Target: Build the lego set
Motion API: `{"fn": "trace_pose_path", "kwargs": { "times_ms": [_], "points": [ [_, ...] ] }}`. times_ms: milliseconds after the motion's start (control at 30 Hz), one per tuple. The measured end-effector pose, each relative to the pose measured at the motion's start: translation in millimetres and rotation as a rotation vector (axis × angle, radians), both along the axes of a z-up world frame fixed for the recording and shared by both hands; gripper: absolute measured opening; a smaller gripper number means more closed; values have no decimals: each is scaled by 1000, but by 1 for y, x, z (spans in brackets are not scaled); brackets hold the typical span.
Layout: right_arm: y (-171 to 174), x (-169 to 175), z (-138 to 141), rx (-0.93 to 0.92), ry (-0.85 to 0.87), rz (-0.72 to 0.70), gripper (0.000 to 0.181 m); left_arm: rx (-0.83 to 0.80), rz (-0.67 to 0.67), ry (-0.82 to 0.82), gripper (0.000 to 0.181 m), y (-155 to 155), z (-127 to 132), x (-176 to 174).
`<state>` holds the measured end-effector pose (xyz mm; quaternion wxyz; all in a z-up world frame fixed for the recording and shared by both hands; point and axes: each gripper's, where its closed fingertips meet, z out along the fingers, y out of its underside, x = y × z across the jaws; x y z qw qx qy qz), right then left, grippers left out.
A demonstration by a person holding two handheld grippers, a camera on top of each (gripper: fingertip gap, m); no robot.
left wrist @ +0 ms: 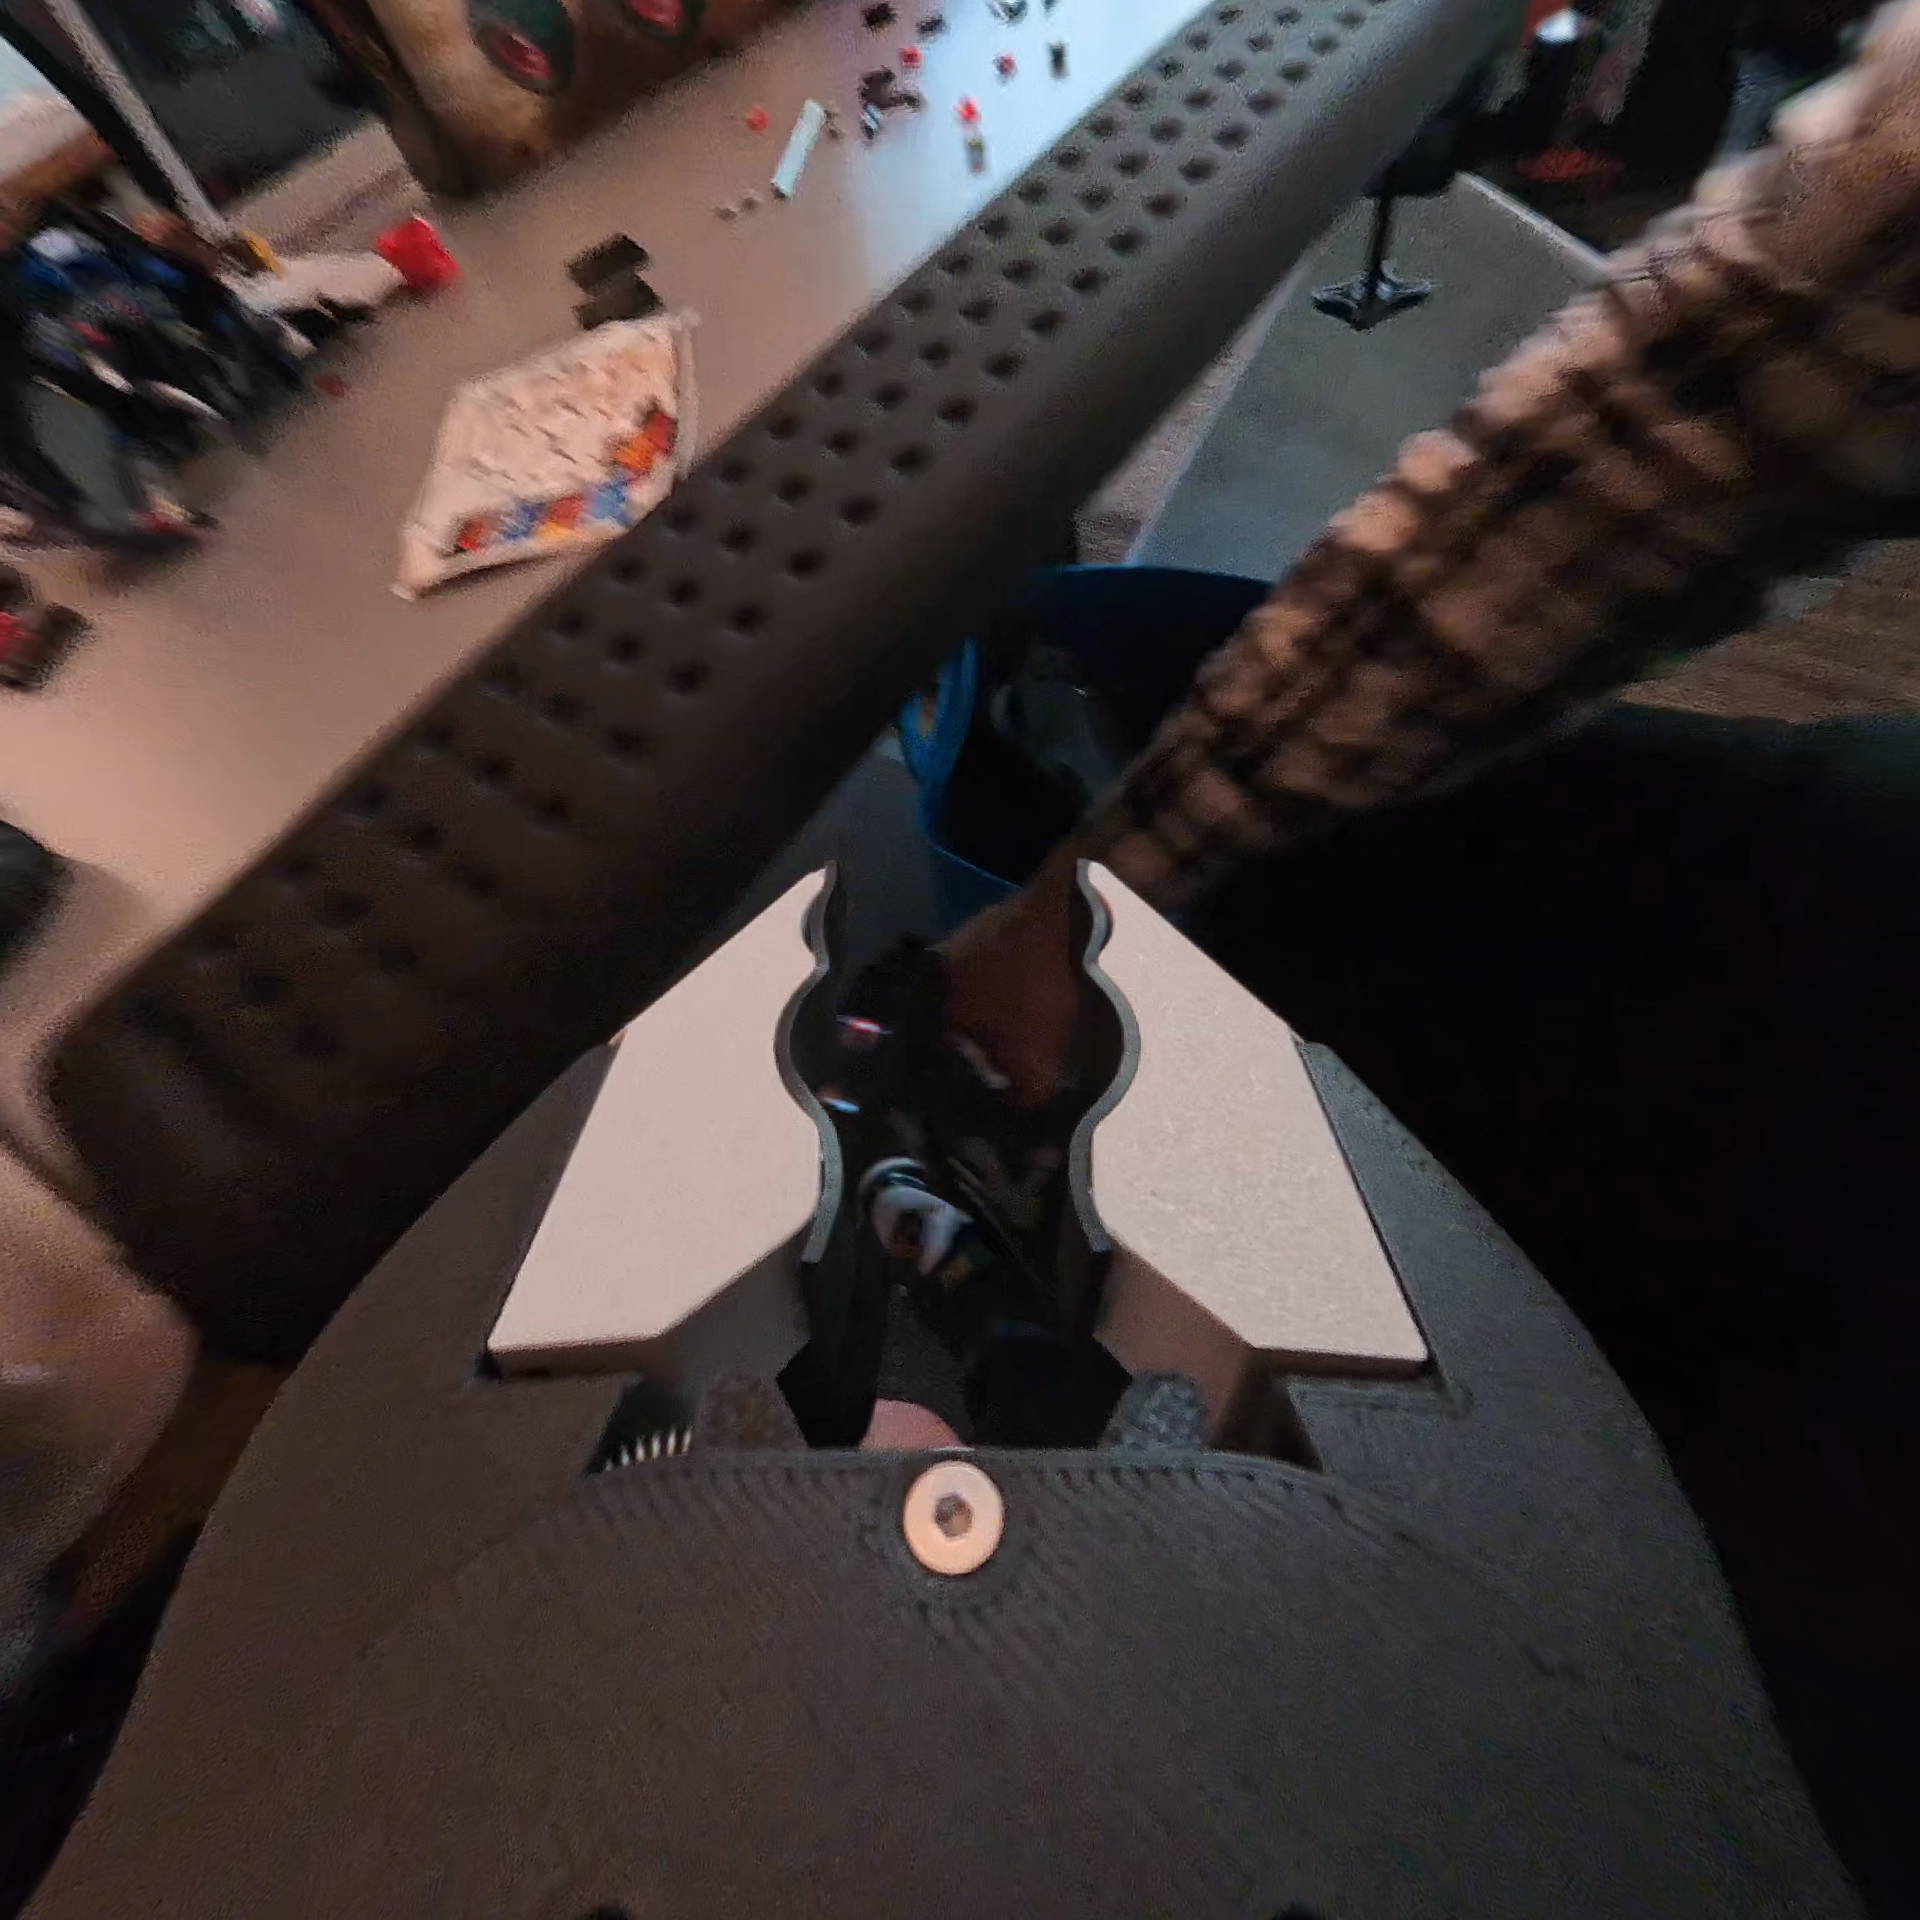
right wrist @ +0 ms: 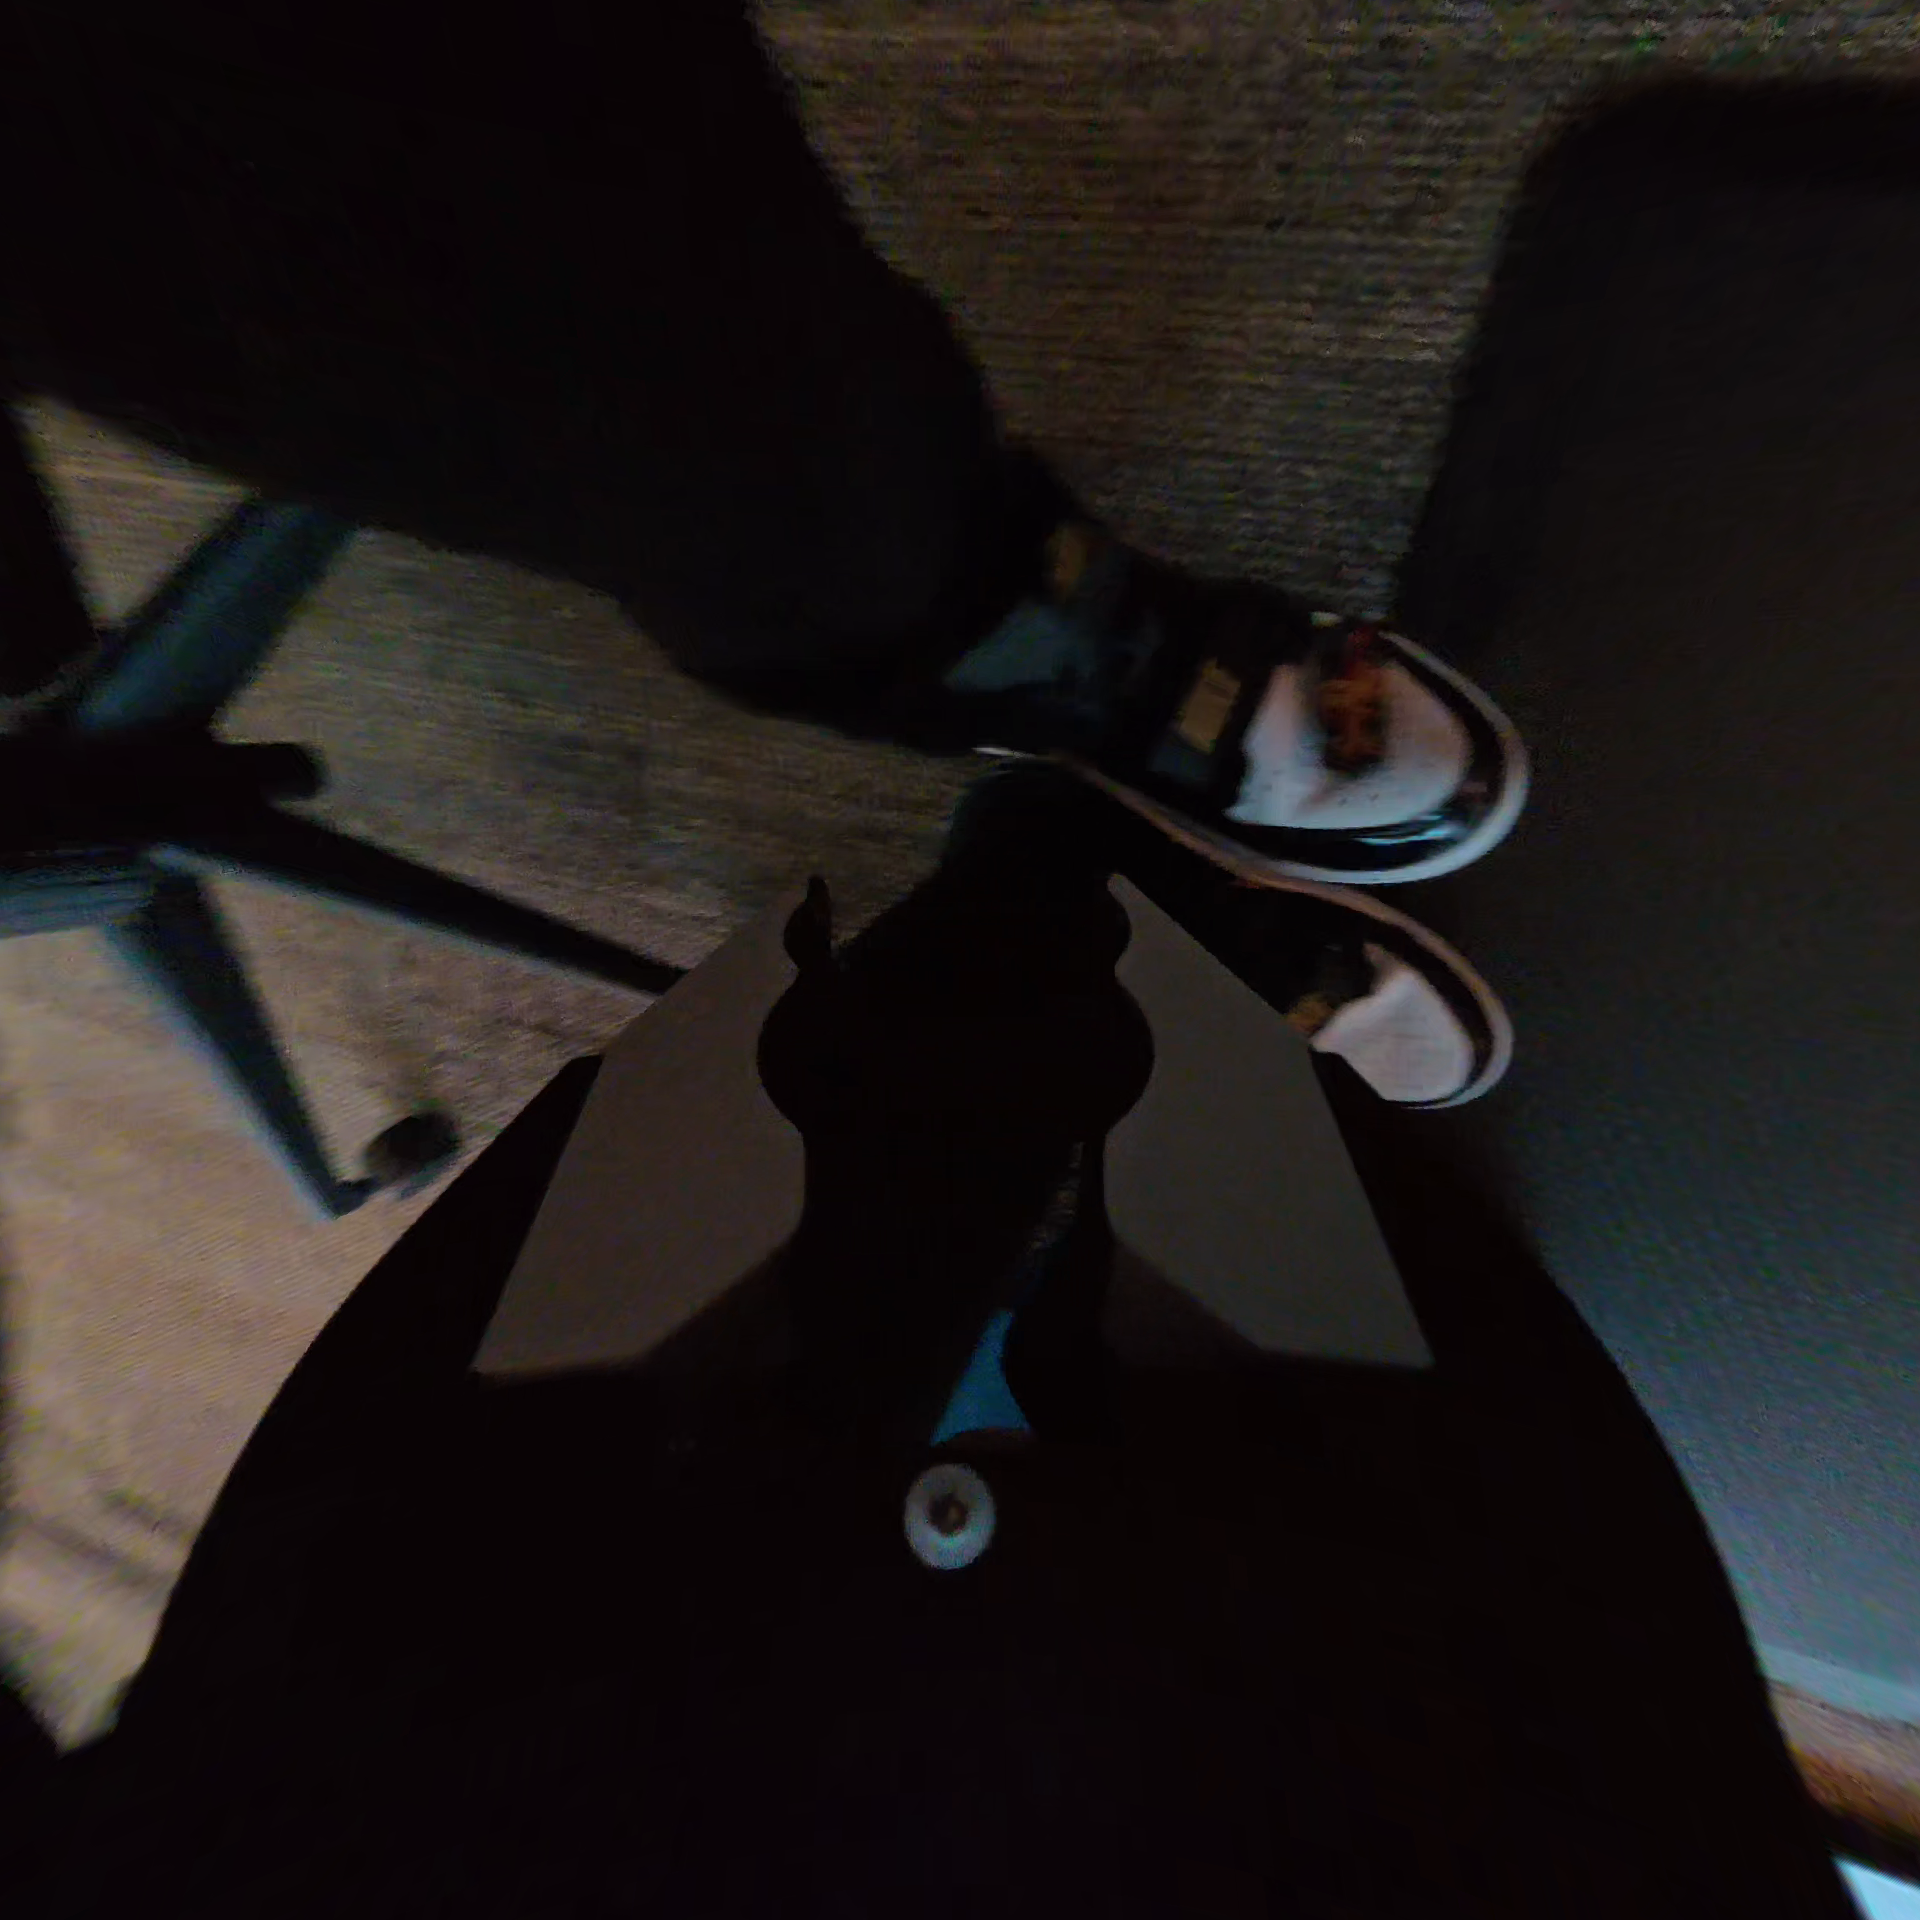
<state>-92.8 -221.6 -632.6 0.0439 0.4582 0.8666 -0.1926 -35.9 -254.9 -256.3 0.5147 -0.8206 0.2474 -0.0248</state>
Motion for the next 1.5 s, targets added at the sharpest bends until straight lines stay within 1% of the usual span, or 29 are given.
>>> {"fn": "trace_pose_path", "kwargs": {
  "times_ms": [100,167,200,267,367,467,533,600,667,733,800,867,967,1100,1233,1300,1400,1500],
  "points": [
    [38,-46,-56,77,34,-31,54,-61,-25,-33,43,-12,-36,12],
    [50,-74,-91,43,40,-123,54,-97,-40,-42,43,-13,-51,15],
    [51,-88,-106,25,73,-160,53,-98,-46,-46,43,-12,-54,15],
    [47,-111,-137,18,136,-177,49,-104,-67,-94,43,-12,-56,19],
    [44,-129,-190,92,122,-194,50,-142,-70,-116,42,-17,-67,14],
    [42,-137,-220,69,71,-260,49,-203,-35,-151,42,-22,-86,-3],
    [44,-139,-232,64,43,-253,49,-253,-23,-149,42,-27,-101,-15],
    [45,-142,-241,46,14,-281,54,-259,-17,-181,40,-29,-109,-22],
    [39,-151,-246,27,10,-300,59,-313,-21,-211,41,-36,-125,-26],
    [25,-164,-251,13,19,-276,62,-370,-14,-176,44,-50,-140,-35],
    [13,-181,-255,33,34,-238,67,-390,13,-172,45,-64,-143,-46],
    [8,-207,-258,78,63,-246,77,-381,57,-225,44,-74,-142,-57],
    [-3,-234,-267,104,76,-226,77,-384,105,-235,44,-95,-150,-73],
    [-7,-250,-294,176,51,-191,65,-397,142,-289,42,-117,-167,-90],
    [-3,-246,-327,288,-3,-135,57,-415,184,-360,41,-131,-184,-111],
    [1,-241,-341,336,-27,-122,49,-405,201,-396,39,-132,-186,-119],
    [4,-238,-354,385,-39,-93,34,-404,218,-421,39,-131,-191,-127],
    [8,-246,-356,397,-43,-124,16,-382,220,-444,39,-126,-186,-129]
  ]
}}
